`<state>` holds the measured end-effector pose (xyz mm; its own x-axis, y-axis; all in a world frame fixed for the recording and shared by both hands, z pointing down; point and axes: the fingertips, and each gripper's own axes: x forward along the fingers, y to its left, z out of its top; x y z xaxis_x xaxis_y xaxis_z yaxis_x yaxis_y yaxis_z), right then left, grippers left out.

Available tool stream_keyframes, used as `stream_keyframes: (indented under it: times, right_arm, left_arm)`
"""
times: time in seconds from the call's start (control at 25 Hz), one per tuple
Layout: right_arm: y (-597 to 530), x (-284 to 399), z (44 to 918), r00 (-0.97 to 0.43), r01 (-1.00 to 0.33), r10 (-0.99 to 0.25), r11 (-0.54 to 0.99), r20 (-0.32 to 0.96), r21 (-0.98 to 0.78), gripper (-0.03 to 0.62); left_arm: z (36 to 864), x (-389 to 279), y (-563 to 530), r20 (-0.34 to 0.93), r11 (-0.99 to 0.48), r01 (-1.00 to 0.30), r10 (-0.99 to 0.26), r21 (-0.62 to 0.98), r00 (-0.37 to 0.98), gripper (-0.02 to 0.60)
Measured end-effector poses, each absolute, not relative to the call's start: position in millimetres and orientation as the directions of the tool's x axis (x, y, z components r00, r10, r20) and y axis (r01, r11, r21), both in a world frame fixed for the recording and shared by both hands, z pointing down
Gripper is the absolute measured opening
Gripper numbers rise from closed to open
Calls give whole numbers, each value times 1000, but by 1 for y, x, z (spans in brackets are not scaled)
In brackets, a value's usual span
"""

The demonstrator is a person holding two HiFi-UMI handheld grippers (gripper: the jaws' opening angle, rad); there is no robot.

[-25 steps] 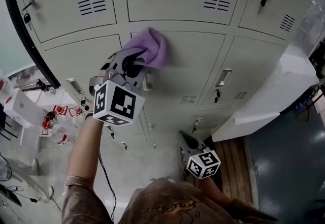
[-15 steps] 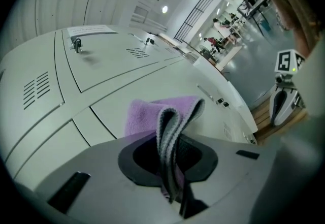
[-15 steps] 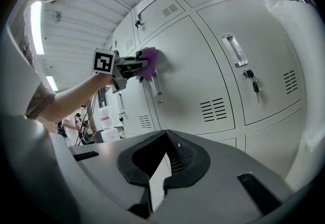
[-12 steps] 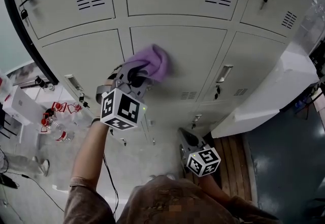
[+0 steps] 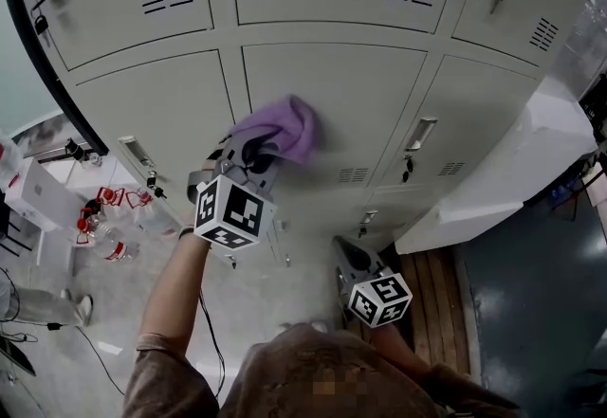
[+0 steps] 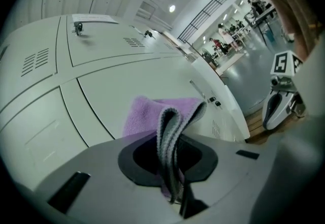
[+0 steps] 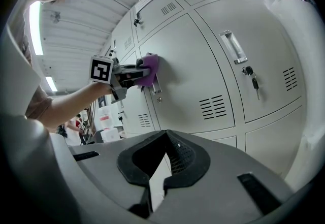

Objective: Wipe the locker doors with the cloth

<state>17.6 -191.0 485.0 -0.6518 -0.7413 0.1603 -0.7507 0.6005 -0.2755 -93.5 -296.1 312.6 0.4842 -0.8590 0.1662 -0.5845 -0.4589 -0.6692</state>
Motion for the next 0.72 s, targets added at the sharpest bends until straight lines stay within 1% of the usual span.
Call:
stream_keyframes:
  times: [0.28, 0.72]
  right_arm:
    - [-193, 19, 488, -648, -754, -743, 596, 166, -277, -3]
    - [-196, 28, 493, -631, -768, -754, 576, 180, -280, -3]
  left_arm:
    - [376, -89, -296, 277, -531, -559, -834, -636, 477, 43]
    - [455, -82, -298, 360, -586, -549, -806, -596, 470, 43]
